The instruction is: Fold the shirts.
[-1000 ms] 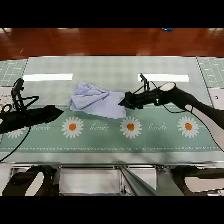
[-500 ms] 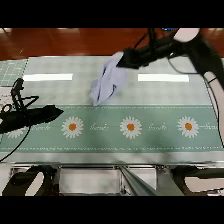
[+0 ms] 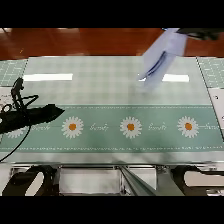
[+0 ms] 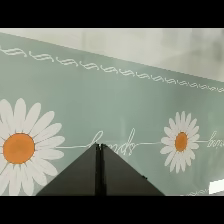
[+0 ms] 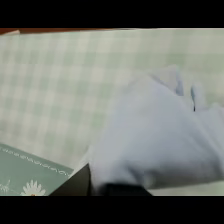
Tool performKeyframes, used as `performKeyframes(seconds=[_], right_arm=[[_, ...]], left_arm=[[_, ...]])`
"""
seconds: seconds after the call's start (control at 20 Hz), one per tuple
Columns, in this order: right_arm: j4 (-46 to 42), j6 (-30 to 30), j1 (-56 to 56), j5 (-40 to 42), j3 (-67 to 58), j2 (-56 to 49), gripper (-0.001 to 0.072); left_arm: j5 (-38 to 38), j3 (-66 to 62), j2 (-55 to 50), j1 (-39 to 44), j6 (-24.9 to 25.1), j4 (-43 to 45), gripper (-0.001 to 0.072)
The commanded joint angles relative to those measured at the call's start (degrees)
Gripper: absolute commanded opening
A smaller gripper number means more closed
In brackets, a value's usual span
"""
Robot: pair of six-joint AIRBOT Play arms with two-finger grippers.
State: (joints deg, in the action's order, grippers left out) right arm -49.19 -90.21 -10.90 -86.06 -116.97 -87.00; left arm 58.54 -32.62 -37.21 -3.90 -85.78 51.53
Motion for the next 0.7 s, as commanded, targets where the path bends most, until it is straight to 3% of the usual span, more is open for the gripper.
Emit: performKeyframes(seconds=[0.0, 0.2, 0.4, 0.65], right_arm=[[4.7, -4.0, -13.6, -5.4, -0.6, 1.5, 0.0023], [3.9, -8.2, -25.3, -13.1, 0.9, 3.1, 0.0023], [-8.9, -9.1, -31.8, -19.8, 4.1, 7.2, 0.0022], [-21.7, -9.4, -39.4, -20.4, 14.1, 14.3, 0.0022]], left_arm=[[0.2, 0.0, 0.0, 0.0, 0.0, -0.6, 0.0020], [0.1, 0.0, 0.0, 0.0, 0.1, -0.6, 0.0020], [-0.5, 0.0, 0.0, 0.0, 1.4, -0.5, 0.0020], [-4.1, 0.0, 0.0, 0.0, 2.7, -0.6, 0.0020]])
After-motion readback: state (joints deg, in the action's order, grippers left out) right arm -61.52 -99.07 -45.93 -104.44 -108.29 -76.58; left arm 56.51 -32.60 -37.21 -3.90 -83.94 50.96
